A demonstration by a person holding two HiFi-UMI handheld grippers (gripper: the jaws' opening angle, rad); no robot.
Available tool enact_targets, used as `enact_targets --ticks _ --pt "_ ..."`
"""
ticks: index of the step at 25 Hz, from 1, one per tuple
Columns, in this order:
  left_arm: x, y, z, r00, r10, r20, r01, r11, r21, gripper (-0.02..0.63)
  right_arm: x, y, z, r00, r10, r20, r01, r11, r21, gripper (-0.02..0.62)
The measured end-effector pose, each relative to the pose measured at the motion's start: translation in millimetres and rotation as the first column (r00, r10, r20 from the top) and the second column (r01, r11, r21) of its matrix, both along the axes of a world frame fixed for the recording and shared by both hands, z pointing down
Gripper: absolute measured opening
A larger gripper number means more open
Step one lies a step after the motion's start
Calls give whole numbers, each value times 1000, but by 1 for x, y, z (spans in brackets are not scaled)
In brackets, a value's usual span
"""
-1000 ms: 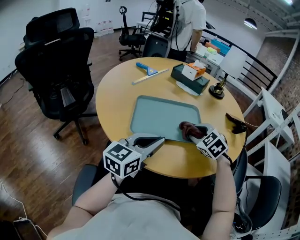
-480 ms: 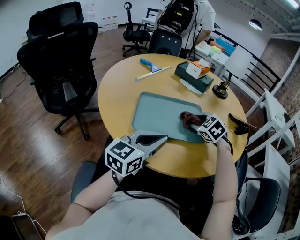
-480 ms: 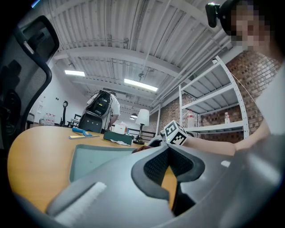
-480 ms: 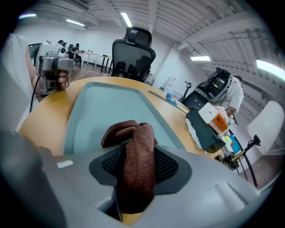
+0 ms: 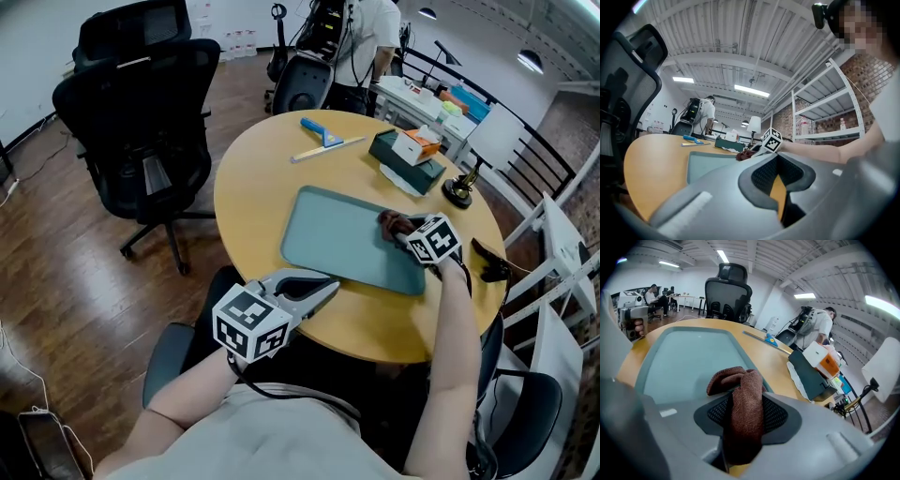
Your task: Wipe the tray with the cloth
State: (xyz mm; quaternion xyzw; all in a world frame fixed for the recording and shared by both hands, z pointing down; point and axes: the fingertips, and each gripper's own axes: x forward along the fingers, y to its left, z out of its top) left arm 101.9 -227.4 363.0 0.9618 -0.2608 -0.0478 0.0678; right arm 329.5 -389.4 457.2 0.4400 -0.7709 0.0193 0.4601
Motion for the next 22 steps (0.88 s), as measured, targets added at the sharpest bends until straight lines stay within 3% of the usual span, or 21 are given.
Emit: enact_targets --ticks 9,22 --pt "-15 0 2 999 -47 5 47 999 1 0 15 -25 -3 996 94 -7 -93 995 47 161" --pt "-22 -3 2 997 -75 9 75 997 9 0 -8 -26 -3 998 4 -56 0 998 59 160"
